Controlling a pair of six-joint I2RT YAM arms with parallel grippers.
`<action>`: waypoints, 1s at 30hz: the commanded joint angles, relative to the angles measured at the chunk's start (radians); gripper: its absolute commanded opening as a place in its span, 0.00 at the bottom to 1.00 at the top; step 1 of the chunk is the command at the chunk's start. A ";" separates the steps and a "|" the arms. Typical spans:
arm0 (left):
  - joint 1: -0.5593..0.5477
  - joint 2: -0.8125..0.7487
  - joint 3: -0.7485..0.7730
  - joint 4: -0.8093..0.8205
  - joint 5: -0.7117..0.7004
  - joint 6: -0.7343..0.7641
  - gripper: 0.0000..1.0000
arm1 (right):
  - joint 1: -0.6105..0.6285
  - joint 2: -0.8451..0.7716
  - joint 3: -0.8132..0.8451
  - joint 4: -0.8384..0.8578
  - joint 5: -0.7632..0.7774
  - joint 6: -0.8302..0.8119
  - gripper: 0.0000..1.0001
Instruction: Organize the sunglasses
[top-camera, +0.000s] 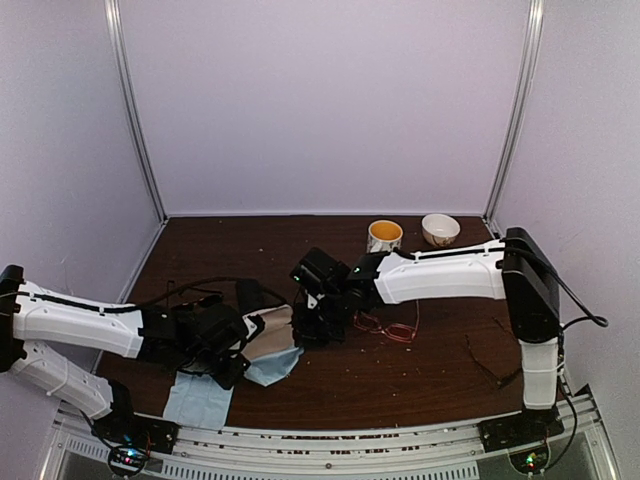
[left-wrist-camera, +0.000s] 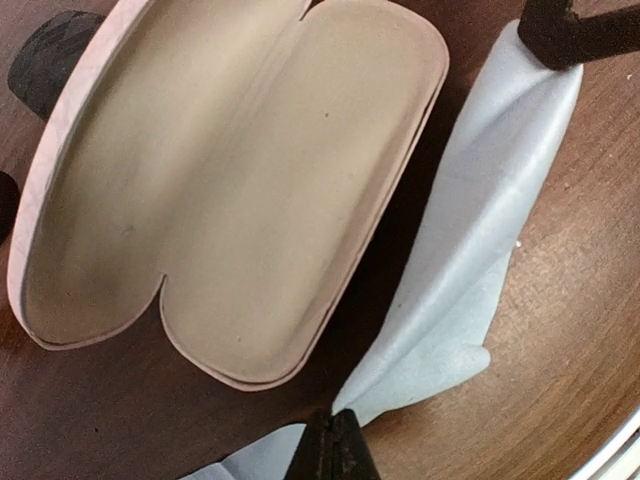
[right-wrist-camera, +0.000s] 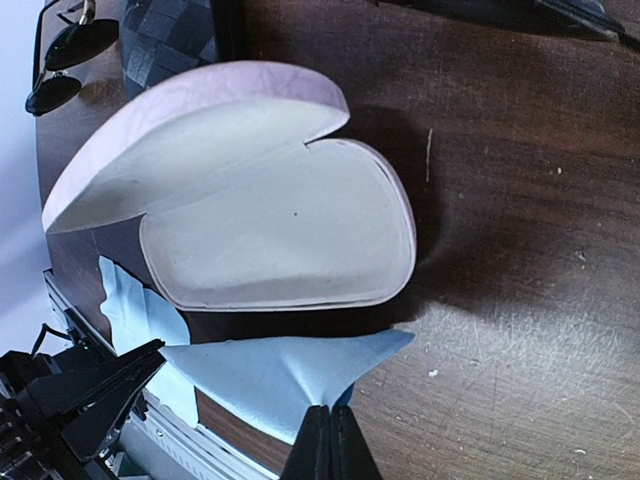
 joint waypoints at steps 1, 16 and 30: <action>0.014 -0.006 0.023 -0.030 0.029 -0.012 0.00 | -0.015 0.014 0.041 -0.027 0.014 -0.012 0.00; -0.014 -0.142 0.012 0.057 0.261 0.070 0.00 | 0.013 -0.151 -0.134 -0.045 -0.051 -0.064 0.00; -0.036 -0.147 0.020 -0.040 0.198 -0.021 0.00 | 0.023 -0.082 -0.076 -0.059 -0.065 -0.070 0.00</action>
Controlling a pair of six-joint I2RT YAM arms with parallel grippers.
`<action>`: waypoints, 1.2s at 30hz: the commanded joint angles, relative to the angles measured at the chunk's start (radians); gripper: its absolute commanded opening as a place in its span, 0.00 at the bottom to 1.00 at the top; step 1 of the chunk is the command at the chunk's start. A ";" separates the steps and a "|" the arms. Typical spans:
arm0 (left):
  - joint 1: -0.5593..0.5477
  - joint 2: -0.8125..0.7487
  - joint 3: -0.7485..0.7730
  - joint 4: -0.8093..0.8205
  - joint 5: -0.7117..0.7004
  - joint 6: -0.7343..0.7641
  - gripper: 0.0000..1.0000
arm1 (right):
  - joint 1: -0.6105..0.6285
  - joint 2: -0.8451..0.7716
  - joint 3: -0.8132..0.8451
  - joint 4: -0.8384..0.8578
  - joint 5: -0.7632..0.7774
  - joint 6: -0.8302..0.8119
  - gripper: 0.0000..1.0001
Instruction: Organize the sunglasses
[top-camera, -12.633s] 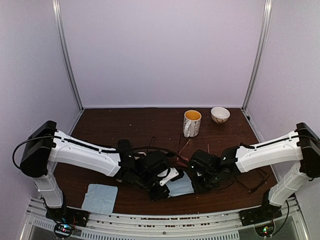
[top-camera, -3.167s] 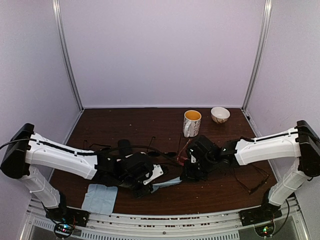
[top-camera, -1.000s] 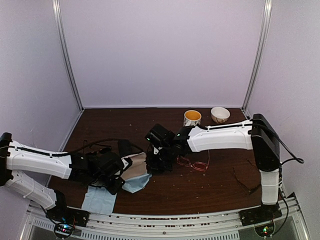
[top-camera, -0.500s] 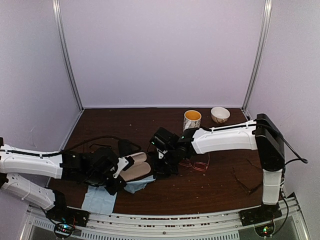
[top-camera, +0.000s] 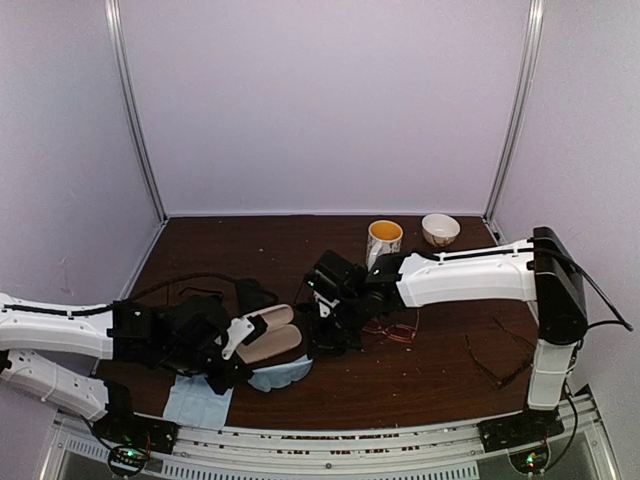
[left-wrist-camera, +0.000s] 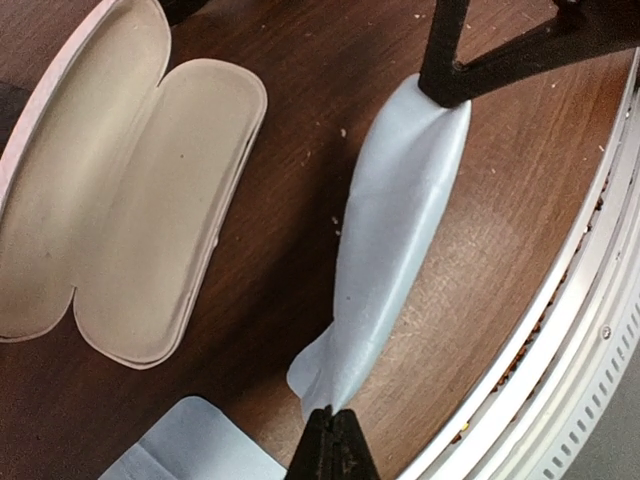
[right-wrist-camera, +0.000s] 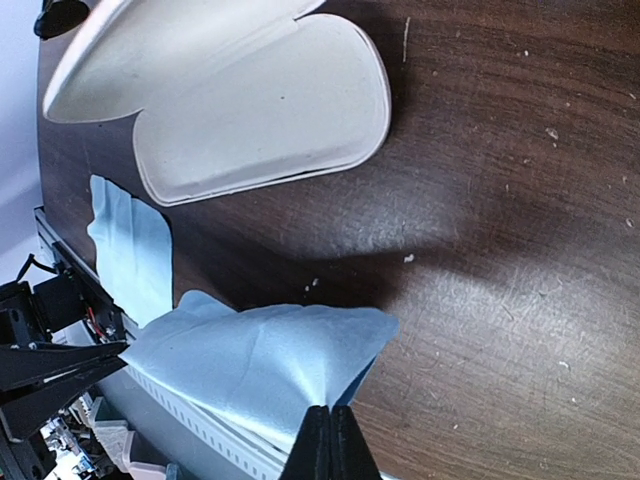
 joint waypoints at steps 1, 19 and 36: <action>0.000 0.050 0.025 -0.018 -0.036 -0.035 0.00 | 0.001 0.066 0.061 -0.008 -0.003 -0.017 0.00; 0.104 0.193 0.078 -0.038 -0.109 -0.029 0.00 | -0.054 0.185 0.171 -0.014 -0.020 -0.028 0.00; 0.197 0.244 0.127 -0.055 -0.177 0.033 0.00 | -0.096 0.267 0.296 -0.052 0.011 -0.025 0.00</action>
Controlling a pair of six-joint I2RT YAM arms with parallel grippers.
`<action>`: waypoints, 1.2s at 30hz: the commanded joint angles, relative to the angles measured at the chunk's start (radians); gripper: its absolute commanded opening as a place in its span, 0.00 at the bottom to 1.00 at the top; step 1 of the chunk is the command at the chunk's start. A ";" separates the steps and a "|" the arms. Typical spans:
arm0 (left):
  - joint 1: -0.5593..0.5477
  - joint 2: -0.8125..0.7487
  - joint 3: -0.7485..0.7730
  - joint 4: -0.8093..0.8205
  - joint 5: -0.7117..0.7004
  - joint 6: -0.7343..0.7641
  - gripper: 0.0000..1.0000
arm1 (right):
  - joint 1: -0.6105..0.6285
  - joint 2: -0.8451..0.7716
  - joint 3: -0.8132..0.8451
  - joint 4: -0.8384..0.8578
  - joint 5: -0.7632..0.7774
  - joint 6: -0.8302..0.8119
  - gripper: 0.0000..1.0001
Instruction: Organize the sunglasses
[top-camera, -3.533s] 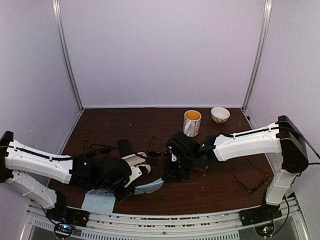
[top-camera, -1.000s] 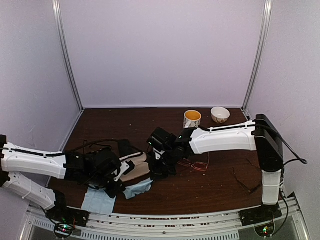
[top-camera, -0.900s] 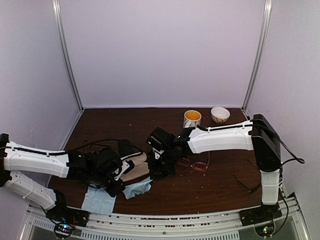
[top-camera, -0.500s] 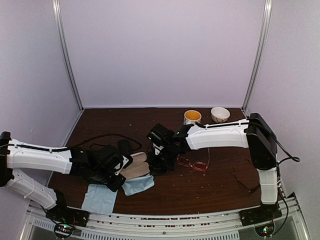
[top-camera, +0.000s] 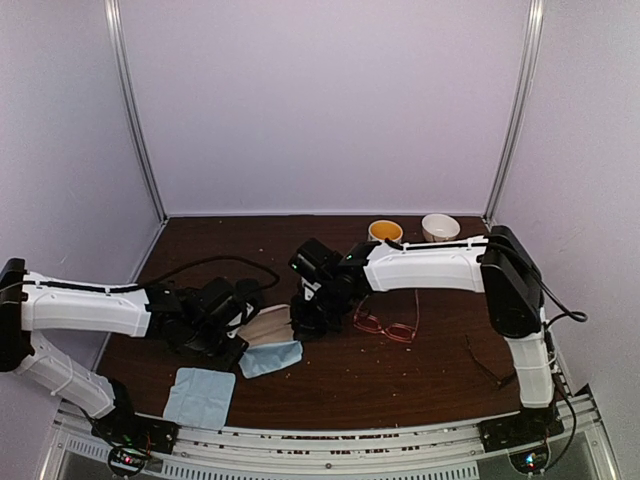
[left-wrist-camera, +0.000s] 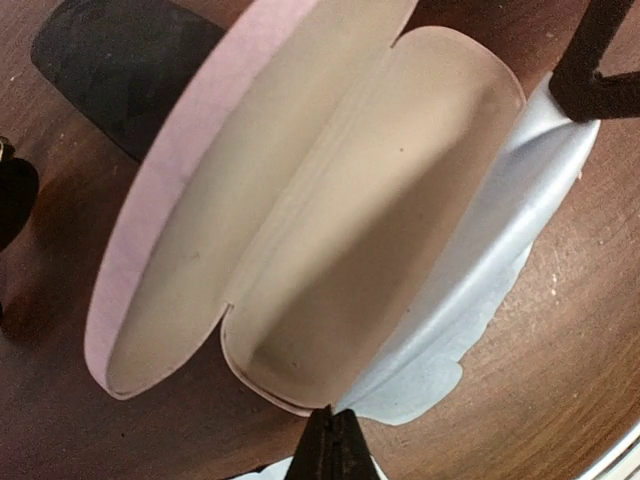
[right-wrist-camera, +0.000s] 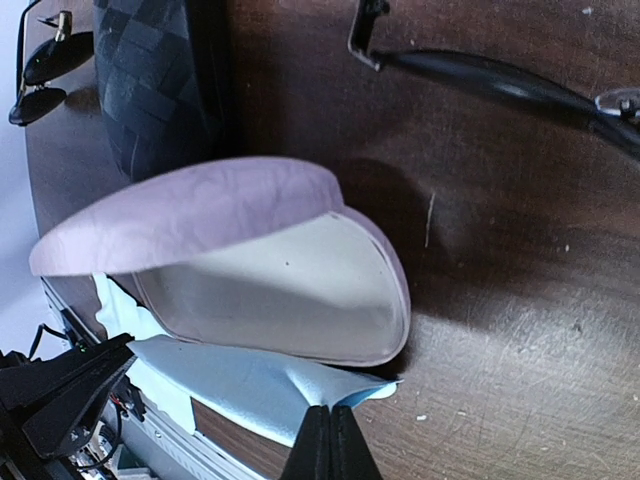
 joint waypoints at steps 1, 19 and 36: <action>0.027 0.011 0.031 0.007 -0.030 0.032 0.00 | -0.017 0.029 0.038 -0.016 0.030 -0.002 0.00; 0.033 0.080 0.045 0.019 -0.121 -0.017 0.00 | -0.035 0.083 0.097 -0.002 0.071 -0.004 0.00; 0.038 0.120 0.047 0.043 -0.185 -0.011 0.00 | -0.048 0.117 0.121 0.018 0.095 -0.006 0.00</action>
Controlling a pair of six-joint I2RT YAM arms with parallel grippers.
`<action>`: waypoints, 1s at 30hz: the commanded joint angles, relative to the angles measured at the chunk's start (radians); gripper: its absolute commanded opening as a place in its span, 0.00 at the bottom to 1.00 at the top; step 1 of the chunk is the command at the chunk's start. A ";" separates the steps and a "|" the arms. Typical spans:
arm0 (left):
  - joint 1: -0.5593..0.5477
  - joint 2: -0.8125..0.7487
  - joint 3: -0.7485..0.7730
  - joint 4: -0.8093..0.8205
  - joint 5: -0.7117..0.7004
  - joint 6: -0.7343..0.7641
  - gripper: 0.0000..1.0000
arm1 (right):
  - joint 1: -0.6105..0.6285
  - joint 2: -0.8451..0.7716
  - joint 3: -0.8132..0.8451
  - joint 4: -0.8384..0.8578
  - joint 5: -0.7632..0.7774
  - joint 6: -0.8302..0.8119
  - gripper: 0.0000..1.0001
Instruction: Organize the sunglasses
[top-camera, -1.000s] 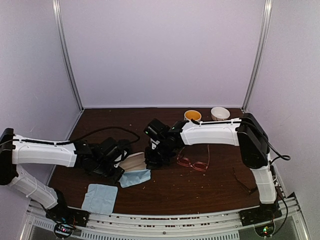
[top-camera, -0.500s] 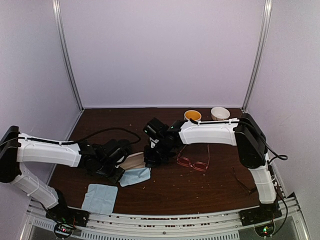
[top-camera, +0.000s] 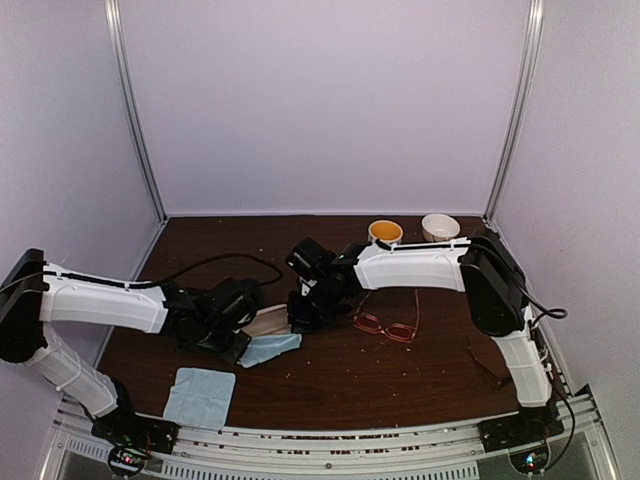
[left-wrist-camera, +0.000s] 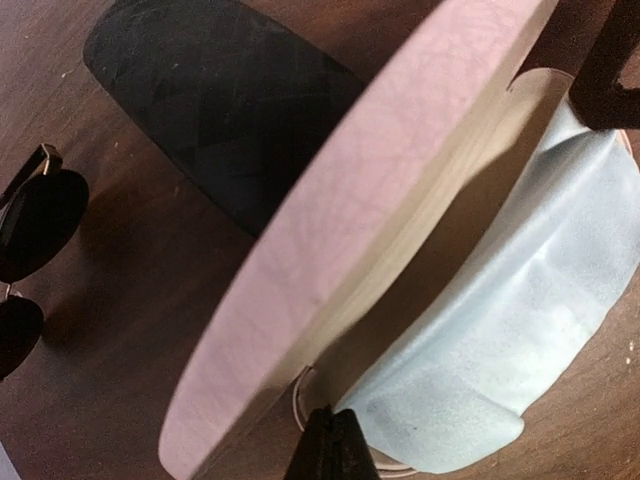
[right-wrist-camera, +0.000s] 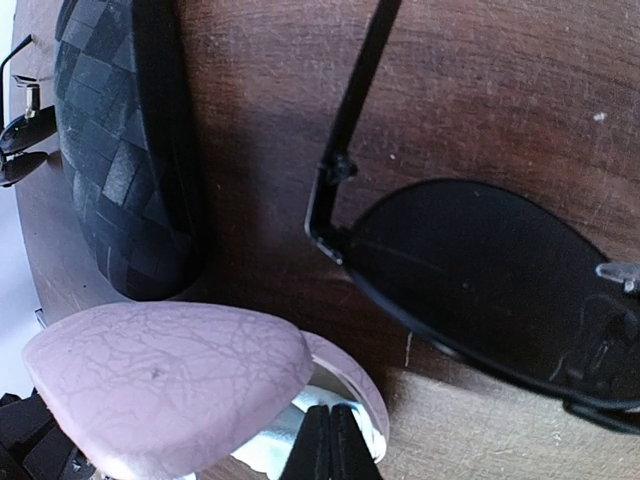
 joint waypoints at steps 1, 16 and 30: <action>0.011 0.012 0.015 0.001 -0.052 -0.002 0.00 | -0.014 0.013 0.026 0.000 0.044 -0.008 0.00; 0.011 0.037 0.004 0.048 -0.068 0.009 0.00 | -0.017 0.011 0.020 0.013 0.072 -0.014 0.00; 0.011 0.066 0.004 0.071 -0.083 0.011 0.00 | -0.015 0.006 -0.002 0.045 0.061 -0.015 0.00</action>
